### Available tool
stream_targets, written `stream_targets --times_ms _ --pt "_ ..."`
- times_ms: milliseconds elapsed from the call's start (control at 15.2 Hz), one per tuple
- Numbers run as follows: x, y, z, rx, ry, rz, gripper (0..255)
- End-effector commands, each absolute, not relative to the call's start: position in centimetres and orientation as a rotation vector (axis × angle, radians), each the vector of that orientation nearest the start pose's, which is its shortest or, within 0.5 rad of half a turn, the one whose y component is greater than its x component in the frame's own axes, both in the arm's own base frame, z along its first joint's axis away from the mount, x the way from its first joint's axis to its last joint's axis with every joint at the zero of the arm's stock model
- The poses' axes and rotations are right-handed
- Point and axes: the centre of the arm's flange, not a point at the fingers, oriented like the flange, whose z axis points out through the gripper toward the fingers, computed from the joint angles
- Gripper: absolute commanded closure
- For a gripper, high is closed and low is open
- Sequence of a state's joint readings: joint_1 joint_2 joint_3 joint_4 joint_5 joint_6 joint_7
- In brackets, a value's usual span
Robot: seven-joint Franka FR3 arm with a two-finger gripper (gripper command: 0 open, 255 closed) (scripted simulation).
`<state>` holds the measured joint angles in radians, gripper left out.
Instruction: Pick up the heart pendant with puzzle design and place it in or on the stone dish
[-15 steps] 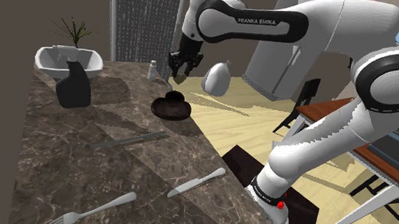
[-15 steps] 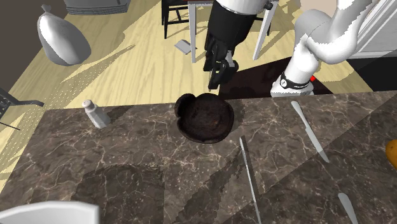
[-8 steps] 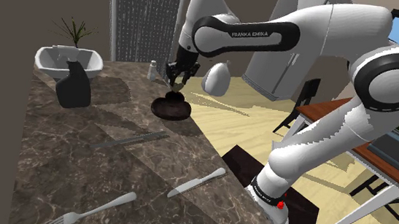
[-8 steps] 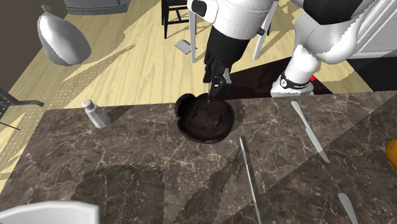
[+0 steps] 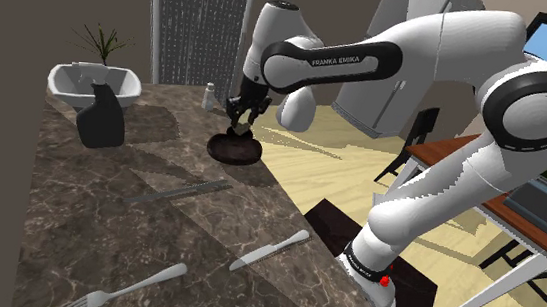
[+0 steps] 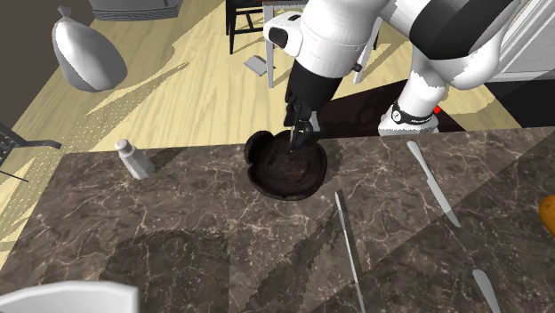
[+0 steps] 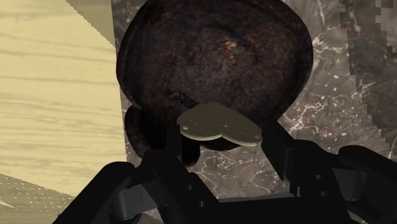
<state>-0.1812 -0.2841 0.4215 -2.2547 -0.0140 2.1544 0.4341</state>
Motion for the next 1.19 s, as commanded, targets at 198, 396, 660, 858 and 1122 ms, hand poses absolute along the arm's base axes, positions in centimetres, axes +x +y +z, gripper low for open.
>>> stream_targets --times_ms 198,396,660,858,1122 --pt "47.0 12.5 48.4 -3.18 0.308 -0.309 255" --pt "47.0 12.5 48.4 -3.18 0.308 -0.308 0" --pt "47.0 12.5 48.4 -3.18 0.308 -0.308 0" --pt "46.3 12.9 52.2 -3.18 0.308 -0.309 0" --pt "46.1 12.9 53.3 -3.18 0.308 -0.309 0"
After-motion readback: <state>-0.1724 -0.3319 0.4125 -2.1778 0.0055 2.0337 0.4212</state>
